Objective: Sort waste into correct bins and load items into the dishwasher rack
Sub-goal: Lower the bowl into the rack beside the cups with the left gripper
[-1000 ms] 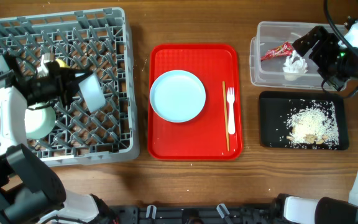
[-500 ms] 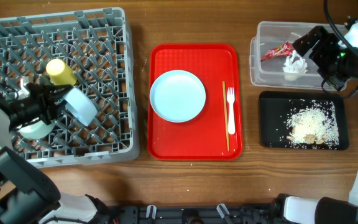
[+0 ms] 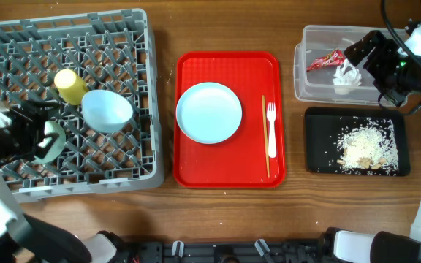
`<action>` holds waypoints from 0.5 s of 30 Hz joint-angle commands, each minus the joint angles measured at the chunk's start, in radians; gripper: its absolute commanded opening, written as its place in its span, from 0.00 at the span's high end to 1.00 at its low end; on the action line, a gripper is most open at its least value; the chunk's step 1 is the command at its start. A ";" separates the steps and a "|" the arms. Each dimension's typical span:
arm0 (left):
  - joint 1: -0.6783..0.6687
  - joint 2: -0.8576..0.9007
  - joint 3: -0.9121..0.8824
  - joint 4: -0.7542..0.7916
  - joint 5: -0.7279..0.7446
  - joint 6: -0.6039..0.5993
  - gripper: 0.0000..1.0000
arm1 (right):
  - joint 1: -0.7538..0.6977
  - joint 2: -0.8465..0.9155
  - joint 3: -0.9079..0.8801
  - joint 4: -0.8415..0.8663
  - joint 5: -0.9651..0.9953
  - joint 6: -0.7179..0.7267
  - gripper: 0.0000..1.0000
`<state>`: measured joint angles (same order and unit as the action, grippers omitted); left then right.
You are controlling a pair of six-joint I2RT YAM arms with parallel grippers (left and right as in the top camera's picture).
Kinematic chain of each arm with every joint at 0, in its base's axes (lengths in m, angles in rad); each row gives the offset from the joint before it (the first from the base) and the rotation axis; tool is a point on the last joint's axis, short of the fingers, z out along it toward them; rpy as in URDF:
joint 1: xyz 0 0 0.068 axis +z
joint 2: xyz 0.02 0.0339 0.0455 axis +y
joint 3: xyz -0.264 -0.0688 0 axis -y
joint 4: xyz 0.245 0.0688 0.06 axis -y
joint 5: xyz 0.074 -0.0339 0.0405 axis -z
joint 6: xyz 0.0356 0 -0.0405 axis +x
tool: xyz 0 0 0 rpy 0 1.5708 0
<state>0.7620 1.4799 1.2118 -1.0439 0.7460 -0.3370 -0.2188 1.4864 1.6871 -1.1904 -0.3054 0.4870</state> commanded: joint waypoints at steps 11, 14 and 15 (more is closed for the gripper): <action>-0.564 -0.111 0.027 0.022 -0.316 0.115 0.46 | 0.002 0.004 -0.001 0.000 0.013 -0.013 0.00; -0.735 -0.113 0.027 0.031 -0.581 0.028 0.42 | 0.002 0.004 -0.001 0.000 0.013 -0.013 0.00; -0.775 -0.114 0.027 0.038 -0.626 0.013 0.40 | 0.002 0.004 -0.001 0.000 0.013 -0.013 0.00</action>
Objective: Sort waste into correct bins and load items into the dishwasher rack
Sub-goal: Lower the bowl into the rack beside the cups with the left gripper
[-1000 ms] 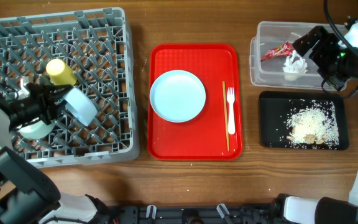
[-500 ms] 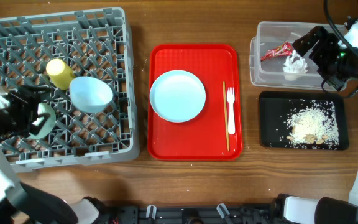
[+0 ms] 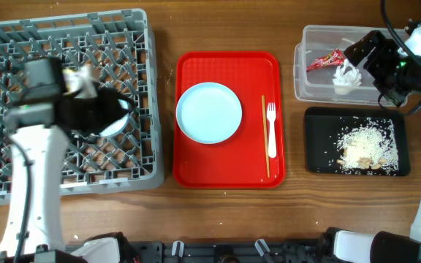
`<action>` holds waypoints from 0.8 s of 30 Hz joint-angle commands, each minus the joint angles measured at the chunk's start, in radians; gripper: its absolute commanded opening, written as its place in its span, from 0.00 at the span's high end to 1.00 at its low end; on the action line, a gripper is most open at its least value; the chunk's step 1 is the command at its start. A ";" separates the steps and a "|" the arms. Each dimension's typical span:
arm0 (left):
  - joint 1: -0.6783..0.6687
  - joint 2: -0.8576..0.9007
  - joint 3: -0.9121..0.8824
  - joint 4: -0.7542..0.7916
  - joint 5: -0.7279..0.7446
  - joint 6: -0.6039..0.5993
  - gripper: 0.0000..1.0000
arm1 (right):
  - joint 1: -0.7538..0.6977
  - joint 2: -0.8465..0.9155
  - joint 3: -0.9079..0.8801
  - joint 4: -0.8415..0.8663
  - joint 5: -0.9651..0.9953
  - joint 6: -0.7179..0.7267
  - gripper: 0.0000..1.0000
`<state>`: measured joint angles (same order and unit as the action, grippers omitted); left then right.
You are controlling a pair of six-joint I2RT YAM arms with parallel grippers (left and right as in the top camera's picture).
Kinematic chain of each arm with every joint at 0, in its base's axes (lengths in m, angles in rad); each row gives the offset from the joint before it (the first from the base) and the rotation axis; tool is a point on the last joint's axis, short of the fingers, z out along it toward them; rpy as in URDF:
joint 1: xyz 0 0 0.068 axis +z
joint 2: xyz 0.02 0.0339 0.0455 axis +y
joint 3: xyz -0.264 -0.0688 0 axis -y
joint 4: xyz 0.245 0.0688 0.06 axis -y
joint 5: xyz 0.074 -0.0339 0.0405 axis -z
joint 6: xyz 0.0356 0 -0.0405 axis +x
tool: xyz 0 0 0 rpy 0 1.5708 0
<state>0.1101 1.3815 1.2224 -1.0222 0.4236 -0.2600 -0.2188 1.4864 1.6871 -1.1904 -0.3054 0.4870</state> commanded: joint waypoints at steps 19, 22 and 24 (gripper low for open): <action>-0.388 0.042 -0.012 0.061 -0.908 -0.111 0.56 | 0.002 0.004 -0.001 0.000 0.013 -0.013 0.00; -0.388 0.090 -0.020 0.051 -0.908 -0.111 0.54 | 0.002 0.004 -0.001 0.000 0.013 -0.013 0.00; -0.388 0.120 -0.020 0.047 -0.908 -0.111 0.54 | 0.002 0.004 -0.001 0.000 0.013 -0.013 0.00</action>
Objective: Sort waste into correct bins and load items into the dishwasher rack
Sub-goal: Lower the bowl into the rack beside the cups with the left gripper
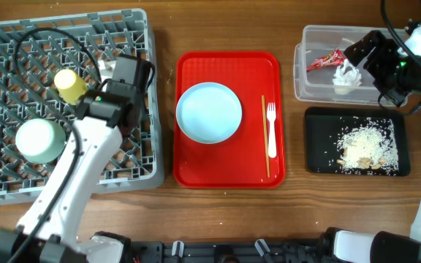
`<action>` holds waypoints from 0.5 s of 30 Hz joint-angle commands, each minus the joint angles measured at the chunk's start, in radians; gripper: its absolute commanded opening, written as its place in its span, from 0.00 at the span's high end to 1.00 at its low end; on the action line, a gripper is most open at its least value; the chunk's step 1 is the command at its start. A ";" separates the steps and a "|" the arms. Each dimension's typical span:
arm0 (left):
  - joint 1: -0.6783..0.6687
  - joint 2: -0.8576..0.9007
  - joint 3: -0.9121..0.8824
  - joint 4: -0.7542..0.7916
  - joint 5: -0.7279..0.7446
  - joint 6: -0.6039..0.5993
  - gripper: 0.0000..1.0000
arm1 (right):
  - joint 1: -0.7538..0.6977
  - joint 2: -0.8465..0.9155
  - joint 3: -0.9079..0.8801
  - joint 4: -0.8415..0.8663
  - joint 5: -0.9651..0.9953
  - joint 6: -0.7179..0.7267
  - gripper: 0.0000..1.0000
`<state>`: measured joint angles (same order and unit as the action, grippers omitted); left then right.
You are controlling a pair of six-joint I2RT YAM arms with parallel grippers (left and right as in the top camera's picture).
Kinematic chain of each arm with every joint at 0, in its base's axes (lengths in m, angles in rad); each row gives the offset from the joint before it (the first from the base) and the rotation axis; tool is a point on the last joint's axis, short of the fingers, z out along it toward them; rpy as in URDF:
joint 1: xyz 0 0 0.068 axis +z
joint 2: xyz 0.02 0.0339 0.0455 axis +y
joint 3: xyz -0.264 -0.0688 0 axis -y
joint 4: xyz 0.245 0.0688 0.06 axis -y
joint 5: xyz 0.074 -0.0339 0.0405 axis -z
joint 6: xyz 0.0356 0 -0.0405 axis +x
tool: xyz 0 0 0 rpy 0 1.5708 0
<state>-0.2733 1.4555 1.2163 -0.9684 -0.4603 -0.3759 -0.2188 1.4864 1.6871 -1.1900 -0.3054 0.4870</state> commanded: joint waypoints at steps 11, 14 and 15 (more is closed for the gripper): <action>-0.004 0.141 -0.014 -0.019 -0.002 0.006 0.51 | 0.002 0.004 -0.001 0.000 0.013 -0.013 0.01; -0.003 0.167 -0.015 -0.014 -0.002 0.010 0.51 | 0.002 0.004 -0.001 0.000 0.013 -0.013 0.00; -0.003 0.179 -0.015 -0.011 -0.003 0.013 0.51 | 0.002 0.004 -0.001 0.000 0.013 -0.013 0.00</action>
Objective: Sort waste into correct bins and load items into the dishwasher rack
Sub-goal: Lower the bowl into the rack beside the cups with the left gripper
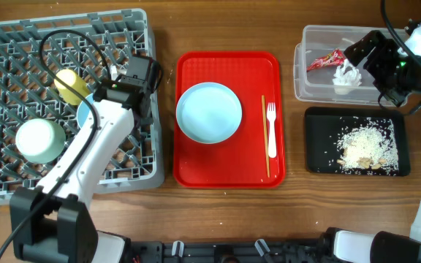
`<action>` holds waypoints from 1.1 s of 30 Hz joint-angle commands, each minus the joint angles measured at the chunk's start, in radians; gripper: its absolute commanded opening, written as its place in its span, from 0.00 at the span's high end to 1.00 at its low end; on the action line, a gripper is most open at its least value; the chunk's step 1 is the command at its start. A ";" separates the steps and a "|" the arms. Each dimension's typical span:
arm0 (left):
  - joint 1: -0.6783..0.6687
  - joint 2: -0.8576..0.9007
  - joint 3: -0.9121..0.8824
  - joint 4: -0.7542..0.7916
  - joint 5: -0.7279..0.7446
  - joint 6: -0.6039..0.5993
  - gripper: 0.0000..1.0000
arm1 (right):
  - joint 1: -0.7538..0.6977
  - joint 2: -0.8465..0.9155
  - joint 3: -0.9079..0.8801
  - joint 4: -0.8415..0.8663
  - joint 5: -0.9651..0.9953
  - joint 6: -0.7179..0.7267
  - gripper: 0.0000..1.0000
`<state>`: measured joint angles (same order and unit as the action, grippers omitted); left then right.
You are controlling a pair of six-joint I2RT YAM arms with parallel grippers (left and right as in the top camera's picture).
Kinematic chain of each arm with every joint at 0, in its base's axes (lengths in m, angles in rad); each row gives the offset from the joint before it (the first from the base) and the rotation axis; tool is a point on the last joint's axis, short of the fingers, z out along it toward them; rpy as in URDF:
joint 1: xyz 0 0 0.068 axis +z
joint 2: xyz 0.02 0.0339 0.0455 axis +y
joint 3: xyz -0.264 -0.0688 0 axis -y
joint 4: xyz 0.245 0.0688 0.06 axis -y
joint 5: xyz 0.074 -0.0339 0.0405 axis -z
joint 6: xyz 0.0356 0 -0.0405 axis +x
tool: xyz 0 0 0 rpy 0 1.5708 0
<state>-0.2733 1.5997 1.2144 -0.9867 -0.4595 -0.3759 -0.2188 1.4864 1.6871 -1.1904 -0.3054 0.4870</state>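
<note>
The grey dishwasher rack [6, 36] fills the left of the overhead view. It holds a yellow cup [68, 84], a pale green cup [40, 140] and a blue bowl [85, 117] mostly hidden under my left arm. My left gripper [145, 86] hangs over the rack's right edge, open and holding nothing. On the red tray [225, 179] lie a light blue plate [209, 112], a white fork [271, 131] and a thin wooden stick [264, 139]. My right gripper [351, 52] hovers open over the clear bin [305, 91].
The clear bin holds a red wrapper [326, 60] and a crumpled white tissue [347, 77]. Below it a black tray [316, 166] carries scattered rice [368, 146]. Bare wood shows between rack, red tray and bins.
My left gripper has shifted a little to the right and now sits at the rack's right edge, closer to the red tray. The right arm has not moved.
My left gripper was at the rack's left side on the tilted green cup. Then the arm lay over the blue bowl. Later the green cup stood alone in the rack with the gripper near the rack's right side, where it is now.
</note>
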 commanded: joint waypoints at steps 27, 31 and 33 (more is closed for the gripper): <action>-0.005 0.064 -0.013 0.015 -0.158 -0.021 0.96 | 0.002 0.004 -0.001 0.000 0.013 -0.013 0.00; -0.005 0.048 -0.013 0.004 -0.220 -0.110 0.96 | 0.002 0.004 -0.001 0.000 0.013 -0.013 0.00; -0.005 0.031 -0.013 -0.003 -0.267 -0.147 0.96 | 0.002 0.004 -0.001 0.000 0.013 -0.013 0.00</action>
<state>-0.2760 1.6642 1.2102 -0.9825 -0.6262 -0.4290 -0.2188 1.4864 1.6871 -1.1904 -0.3054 0.4870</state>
